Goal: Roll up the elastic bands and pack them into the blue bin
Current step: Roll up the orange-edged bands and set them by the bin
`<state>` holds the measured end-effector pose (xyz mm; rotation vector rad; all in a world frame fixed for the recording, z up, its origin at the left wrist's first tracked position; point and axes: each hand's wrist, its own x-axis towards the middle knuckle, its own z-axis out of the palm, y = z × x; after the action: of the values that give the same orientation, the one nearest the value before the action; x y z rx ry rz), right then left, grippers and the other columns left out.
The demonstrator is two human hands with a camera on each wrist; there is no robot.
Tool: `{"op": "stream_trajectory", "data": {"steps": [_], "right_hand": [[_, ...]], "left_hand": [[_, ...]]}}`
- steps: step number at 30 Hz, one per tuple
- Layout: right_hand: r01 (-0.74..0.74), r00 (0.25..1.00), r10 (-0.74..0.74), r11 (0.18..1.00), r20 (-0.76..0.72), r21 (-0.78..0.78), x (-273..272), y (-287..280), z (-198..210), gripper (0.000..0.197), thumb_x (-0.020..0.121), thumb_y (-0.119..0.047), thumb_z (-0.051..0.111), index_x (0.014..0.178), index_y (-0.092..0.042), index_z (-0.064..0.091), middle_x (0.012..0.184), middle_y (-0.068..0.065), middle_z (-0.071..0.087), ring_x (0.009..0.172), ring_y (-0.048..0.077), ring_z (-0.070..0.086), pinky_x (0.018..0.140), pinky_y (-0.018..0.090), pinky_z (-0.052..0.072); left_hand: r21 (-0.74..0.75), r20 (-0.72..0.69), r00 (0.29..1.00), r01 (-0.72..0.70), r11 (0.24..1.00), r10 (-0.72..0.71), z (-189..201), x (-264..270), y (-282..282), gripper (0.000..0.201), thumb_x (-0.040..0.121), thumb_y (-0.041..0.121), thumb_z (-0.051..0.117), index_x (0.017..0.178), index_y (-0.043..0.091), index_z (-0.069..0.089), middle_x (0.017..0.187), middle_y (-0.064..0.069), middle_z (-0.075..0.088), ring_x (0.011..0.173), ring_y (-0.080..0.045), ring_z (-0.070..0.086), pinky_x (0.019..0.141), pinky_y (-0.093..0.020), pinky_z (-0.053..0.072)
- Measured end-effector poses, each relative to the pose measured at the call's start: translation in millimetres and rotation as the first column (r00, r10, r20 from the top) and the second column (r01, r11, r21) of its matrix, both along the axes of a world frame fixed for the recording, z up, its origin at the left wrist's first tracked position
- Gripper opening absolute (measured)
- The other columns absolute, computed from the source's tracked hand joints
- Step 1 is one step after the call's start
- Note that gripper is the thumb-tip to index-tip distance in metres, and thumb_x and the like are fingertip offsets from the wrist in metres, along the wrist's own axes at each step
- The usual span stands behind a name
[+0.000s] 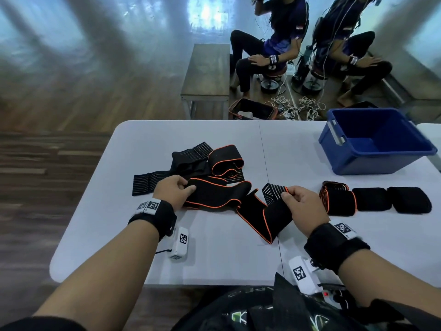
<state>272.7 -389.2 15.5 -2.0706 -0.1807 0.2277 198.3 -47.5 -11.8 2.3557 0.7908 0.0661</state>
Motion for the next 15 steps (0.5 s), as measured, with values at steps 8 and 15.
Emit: {"op": "stream_trajectory", "data": {"steps": [8, 15], "right_hand": [[-0.01, 1.0, 0.01, 1.0, -0.01, -0.013, -0.4, 3.2, -2.3, 0.018, 0.096, -0.015, 0.058, 0.082, -0.015, 0.069, 0.076, 0.002, 0.071, 0.073, 0.015, 0.063, 0.071, 0.032, 0.051], [-0.014, 1.0, 0.014, 1.0, -0.011, 0.004, 0.1, 4.6, -2.0, 0.019, 0.096, -0.015, 0.059, 0.078, -0.014, 0.068, 0.074, 0.005, 0.07, 0.071, 0.016, 0.061, 0.073, 0.037, 0.051]], "left_hand": [[0.0, -0.208, 0.951, 0.234, 0.972, -0.229, -4.7, -7.3, -7.4, 0.118, 0.046, 0.057, 0.087, 0.147, 0.049, 0.028, 0.127, 0.002, 0.04, 0.118, -0.02, 0.052, 0.104, -0.039, 0.05], [-0.09, -0.149, 0.969, 0.186, 0.978, -0.198, -2.2, -4.2, 6.4, 0.102, 0.054, 0.032, 0.082, 0.145, 0.039, 0.038, 0.125, -0.001, 0.043, 0.121, -0.021, 0.053, 0.107, -0.038, 0.047]]}}
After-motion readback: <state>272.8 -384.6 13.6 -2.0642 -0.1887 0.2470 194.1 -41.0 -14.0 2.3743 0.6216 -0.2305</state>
